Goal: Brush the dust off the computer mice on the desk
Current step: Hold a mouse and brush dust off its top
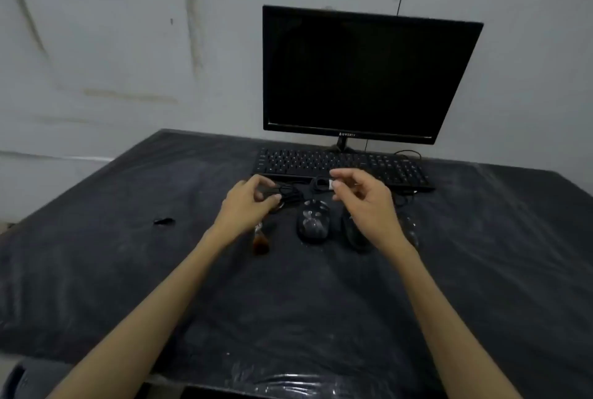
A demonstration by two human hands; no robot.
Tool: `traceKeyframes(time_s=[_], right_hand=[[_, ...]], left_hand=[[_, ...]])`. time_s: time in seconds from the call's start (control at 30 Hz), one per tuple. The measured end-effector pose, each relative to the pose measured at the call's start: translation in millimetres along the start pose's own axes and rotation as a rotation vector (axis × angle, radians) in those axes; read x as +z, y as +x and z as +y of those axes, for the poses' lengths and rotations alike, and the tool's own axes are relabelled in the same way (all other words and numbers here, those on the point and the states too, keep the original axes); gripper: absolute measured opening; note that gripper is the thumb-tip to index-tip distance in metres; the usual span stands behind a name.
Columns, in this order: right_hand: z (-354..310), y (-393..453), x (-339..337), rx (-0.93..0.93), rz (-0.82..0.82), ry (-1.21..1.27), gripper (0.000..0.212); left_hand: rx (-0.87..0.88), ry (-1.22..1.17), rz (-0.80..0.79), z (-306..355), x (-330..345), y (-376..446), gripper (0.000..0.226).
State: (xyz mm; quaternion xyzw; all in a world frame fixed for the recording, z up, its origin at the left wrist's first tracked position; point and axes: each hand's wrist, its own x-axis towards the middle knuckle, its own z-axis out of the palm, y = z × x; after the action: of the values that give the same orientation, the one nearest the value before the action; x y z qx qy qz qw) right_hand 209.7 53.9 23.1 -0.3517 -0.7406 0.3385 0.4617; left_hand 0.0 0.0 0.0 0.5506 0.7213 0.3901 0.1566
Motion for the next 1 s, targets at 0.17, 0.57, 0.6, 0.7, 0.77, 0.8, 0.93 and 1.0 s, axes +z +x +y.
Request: traceKeyframes(time_s=[0.17, 0.57, 0.6, 0.7, 0.77, 0.8, 0.93, 1.0], right_hand=[[18, 5, 14, 0.065, -0.061, -0.037, 0.017], [26, 32, 39, 0.095, -0.105, -0.018, 0.018], [25, 30, 40, 0.1, -0.109, -0.01, 0.018], [23, 27, 36, 0.116, -0.095, 0.02, 0.019], [20, 26, 30, 0.149, -0.058, 0.081, 0.019], [17, 26, 26, 0.169, -0.038, 0.123, 0.018], [7, 24, 17, 0.276, -0.05, 0.275, 0.021], [3, 21, 15, 0.337, -0.157, 0.345, 0.037]], left_hand=[[-0.215, 0.089, -0.015, -10, 14, -4, 0.067], [-0.282, 0.027, -0.044, -28, 6, 7, 0.06], [-0.289, 0.008, -0.039, -30, 5, 8, 0.06], [-0.282, -0.061, -0.004, -31, -1, 9, 0.058], [-0.23, -0.154, 0.047, -28, -5, 9, 0.056], [-0.196, -0.219, 0.069, -25, -7, 8, 0.055], [-0.109, -0.559, 0.062, -3, -7, 1, 0.057], [-0.06, -0.674, 0.04, 8, -2, -1, 0.059]])
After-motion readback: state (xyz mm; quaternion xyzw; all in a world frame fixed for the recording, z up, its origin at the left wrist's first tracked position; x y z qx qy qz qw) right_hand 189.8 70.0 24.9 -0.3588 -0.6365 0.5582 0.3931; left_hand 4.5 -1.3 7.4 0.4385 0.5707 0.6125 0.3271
